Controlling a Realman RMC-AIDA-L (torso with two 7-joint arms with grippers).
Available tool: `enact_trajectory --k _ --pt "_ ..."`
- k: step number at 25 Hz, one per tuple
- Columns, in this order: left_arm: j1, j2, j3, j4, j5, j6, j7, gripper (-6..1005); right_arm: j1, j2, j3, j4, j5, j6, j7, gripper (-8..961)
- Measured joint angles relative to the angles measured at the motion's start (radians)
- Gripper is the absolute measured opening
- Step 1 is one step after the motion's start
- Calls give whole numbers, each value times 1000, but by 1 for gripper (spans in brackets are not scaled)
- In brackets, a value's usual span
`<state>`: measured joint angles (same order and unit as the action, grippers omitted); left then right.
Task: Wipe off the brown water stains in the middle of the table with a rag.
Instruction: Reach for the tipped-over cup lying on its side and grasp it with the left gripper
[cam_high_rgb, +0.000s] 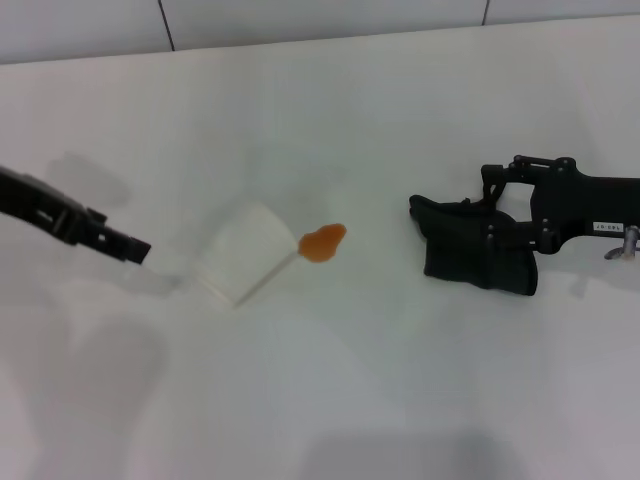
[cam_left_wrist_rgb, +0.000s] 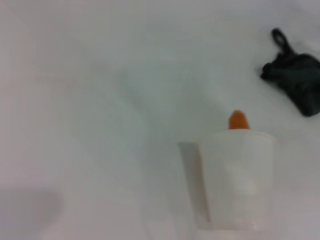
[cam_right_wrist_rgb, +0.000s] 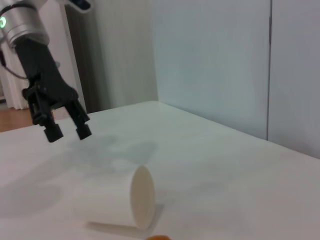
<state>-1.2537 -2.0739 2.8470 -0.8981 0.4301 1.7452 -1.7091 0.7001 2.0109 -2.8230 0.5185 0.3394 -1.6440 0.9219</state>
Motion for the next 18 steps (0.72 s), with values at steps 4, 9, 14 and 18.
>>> enact_trajectory --k 4,9,14,18 --pt "-45 0 1 1 16 -47 29 876 -1 0 1 0 0 2 0 826" --pt "-56 -1 2 27 -13 -86 67 875 -2 0 1 0 0 3 0 826" --pt "-74 -1 2 89 -50 -94 85 875 -6 -1 1 0 4 3 0 826" --pt "-85 -1 2 145 -51 -104 93 874 -5 -1 0 0 5 6 0 826"
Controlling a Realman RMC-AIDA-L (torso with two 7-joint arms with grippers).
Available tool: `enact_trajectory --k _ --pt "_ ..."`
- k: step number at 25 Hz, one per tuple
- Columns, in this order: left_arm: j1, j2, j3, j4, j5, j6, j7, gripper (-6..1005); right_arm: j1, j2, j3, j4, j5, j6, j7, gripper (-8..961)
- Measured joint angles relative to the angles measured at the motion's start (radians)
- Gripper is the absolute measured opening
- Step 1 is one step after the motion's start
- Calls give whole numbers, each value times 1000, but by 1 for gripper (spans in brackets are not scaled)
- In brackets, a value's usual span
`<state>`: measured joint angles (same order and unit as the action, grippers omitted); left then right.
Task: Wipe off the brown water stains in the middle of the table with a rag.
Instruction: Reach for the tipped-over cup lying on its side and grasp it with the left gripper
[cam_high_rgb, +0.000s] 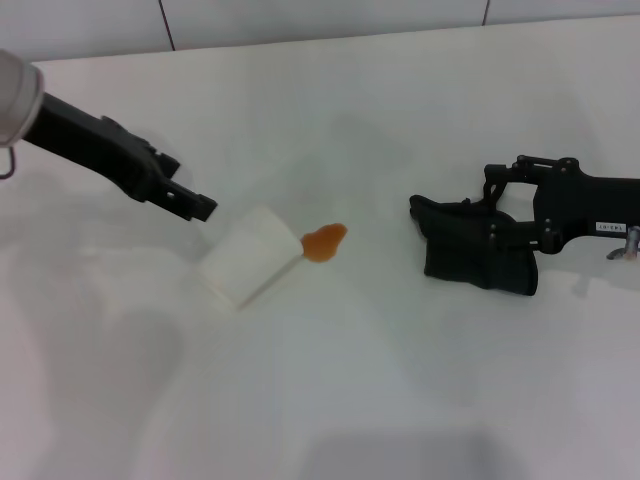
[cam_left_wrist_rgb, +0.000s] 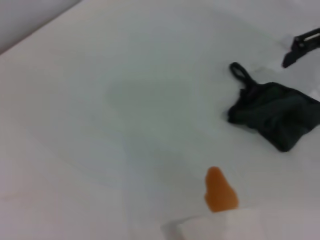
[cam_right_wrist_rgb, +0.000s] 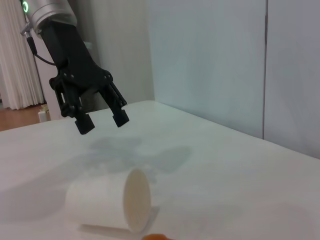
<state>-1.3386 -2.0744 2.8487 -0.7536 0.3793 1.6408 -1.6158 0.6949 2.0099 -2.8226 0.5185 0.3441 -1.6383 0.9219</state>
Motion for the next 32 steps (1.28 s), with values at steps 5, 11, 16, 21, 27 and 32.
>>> enact_trajectory --k 5,11,16,21,27,32 --pt "-5 -1 -1 34 26 -16 -2 875 -1 0 0 0 1 0 0 826" --pt "8 -3 -2 95 39 -38 -2 875 -2 0 0 0 1 3 0 827" --pt "14 -3 -2 142 69 -79 -14 875 -2 0 0 0 1 6 0 827" --pt "15 -4 -2 141 71 -104 -56 875 -2 1 0 0 -3 6 0 827" --pt "23 -4 -3 144 22 -119 -100 875 -4 1 0 0 -5 6 0 827" --pt "30 -4 -3 147 18 -108 -121 875 -5 1 0 0 -5 6 1 827"
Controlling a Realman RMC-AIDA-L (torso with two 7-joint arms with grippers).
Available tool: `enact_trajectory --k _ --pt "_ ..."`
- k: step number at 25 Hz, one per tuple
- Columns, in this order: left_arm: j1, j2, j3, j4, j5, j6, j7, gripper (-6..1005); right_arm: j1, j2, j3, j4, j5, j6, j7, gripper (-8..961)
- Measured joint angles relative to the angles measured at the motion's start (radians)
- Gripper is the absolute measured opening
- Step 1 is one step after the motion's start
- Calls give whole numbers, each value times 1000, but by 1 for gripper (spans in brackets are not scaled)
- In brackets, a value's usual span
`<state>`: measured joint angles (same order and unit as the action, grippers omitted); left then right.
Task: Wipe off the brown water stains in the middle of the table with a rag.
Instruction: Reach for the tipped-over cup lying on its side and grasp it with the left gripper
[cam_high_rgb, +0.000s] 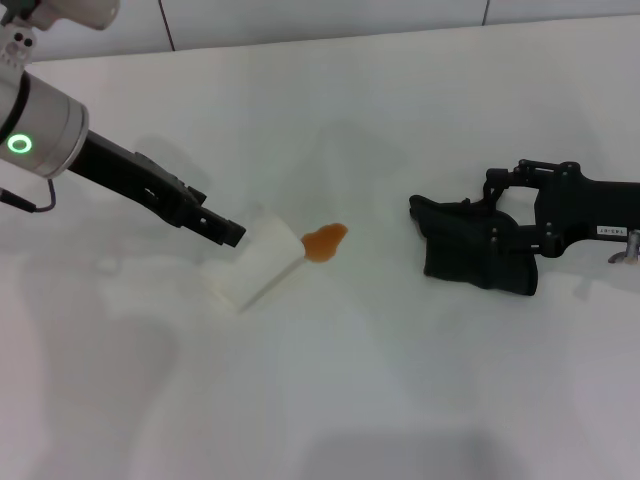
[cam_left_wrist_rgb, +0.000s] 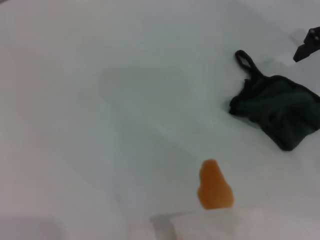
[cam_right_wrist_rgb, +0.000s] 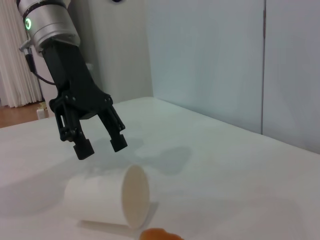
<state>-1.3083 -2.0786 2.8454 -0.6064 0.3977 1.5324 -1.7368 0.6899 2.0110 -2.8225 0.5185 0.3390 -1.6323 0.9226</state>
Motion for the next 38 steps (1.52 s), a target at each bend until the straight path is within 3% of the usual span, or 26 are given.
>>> enact_trajectory --k 21,38 --pt "57 1 0 80 -13 -84 -14 874 5 0 0 -12 0 2 -1 827" --pt "65 -1 0 146 1 -104 -16 874 -4 -1 0 -12 0 1 -1 827"
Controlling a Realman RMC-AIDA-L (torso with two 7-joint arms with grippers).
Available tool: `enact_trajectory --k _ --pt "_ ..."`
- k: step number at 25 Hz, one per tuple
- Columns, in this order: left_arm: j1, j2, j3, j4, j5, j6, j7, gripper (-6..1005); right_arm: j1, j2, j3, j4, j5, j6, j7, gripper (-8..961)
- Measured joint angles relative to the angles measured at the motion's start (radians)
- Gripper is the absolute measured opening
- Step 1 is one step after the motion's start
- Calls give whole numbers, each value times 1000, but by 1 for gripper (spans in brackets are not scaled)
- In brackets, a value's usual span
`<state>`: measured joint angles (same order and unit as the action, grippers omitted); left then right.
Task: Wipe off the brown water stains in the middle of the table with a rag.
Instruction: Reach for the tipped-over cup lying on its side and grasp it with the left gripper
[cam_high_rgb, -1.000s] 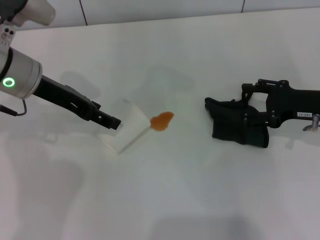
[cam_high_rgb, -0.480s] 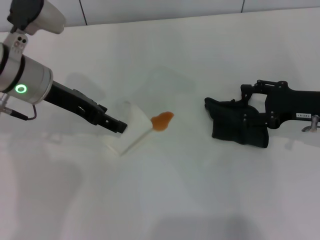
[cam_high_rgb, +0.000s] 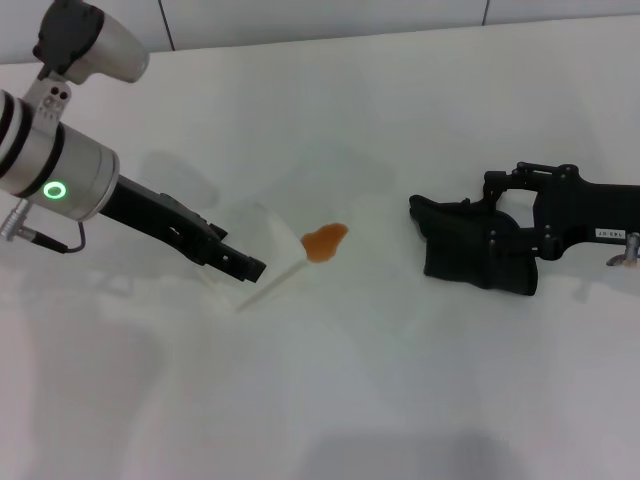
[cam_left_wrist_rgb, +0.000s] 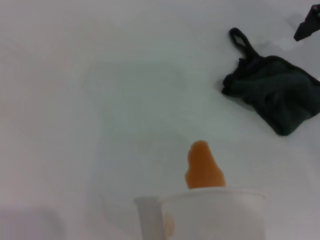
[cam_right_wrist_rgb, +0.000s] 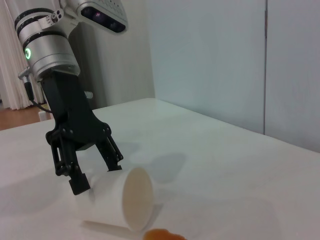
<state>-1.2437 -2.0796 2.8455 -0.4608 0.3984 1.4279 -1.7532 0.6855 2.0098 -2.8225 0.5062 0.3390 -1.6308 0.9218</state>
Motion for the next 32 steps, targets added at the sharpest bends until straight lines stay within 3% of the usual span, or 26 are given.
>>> enact_trajectory --k 32 --pt "29 -2 -2 9 -2 -20 -3 875 -6 1 0 0 0 0 0 826"
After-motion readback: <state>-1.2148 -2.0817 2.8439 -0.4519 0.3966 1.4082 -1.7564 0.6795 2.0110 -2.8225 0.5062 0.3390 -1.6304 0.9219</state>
